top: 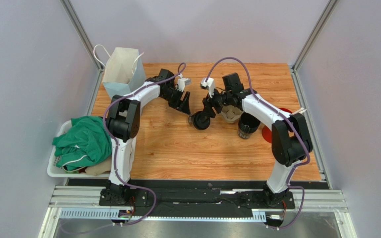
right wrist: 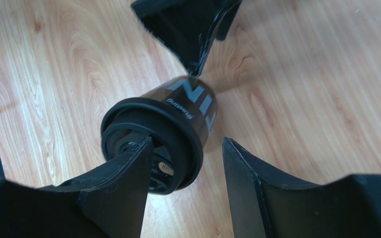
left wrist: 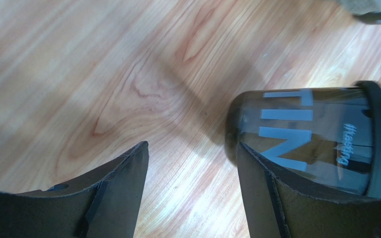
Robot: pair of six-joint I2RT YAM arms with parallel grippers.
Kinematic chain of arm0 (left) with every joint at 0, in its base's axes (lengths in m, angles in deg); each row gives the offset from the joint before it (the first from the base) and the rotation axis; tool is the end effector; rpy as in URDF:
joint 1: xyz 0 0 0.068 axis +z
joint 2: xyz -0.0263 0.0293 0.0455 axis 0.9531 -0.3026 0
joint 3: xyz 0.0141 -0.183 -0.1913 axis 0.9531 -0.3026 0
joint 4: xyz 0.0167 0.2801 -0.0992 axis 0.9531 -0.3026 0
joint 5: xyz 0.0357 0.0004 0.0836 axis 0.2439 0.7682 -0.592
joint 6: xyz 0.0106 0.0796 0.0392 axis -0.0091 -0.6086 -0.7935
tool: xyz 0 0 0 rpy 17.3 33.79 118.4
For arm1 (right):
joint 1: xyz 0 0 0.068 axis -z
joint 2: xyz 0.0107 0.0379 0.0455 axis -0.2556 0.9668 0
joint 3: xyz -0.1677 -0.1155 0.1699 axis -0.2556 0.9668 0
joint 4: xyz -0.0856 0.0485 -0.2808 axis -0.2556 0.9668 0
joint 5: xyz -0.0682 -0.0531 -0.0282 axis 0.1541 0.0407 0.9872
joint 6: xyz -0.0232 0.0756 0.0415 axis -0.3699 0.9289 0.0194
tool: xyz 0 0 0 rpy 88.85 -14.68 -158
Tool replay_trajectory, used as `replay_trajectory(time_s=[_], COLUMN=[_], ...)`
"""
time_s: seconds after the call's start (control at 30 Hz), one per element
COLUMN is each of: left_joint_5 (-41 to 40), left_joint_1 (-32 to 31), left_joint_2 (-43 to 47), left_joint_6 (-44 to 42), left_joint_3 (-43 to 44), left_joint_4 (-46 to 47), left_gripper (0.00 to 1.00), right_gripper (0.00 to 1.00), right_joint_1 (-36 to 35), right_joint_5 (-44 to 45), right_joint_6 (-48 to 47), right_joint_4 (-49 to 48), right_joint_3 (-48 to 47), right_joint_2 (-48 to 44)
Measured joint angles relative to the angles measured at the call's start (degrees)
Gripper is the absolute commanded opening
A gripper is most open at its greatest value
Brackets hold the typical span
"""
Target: Pack the takeout coffee
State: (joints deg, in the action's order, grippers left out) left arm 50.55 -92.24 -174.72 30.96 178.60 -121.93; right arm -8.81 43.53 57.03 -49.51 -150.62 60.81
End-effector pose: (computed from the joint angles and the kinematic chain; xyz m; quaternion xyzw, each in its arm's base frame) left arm 0.4604 -0.2211 0.1177 0.2828 0.8735 -0.3590 0.1676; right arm 0.3854 0.2238 0.1889 -0.4853 0.7480 0.3064 0.3334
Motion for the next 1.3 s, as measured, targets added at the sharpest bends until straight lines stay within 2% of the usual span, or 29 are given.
replay_trajectory(time_s=[0.6,1.0,1.3], left_joint_5=[-1.9,-1.11,-1.9], left_joint_1=[0.79,1.53,4.31], left_joint_2=[-0.42,-0.13,0.26], left_joint_6=[-0.07,0.46,3.08], left_joint_3=[-1.09,-2.38,-2.95], left_joint_4=[-0.42,0.66,2.45], left_gripper=[0.74,0.75,0.75], right_gripper=[0.61,0.63,0.64], right_joint_1=[-2.71,-3.58,-3.58], right_joint_5=[1.4,3.98,3.85], right_joint_6=[2.56,5.9,6.6], right_joint_4=[-0.5,1.03,3.15], right_joint_3=[-6.91,-14.93,-15.19], right_joint_2=[4.87,6.34,6.36])
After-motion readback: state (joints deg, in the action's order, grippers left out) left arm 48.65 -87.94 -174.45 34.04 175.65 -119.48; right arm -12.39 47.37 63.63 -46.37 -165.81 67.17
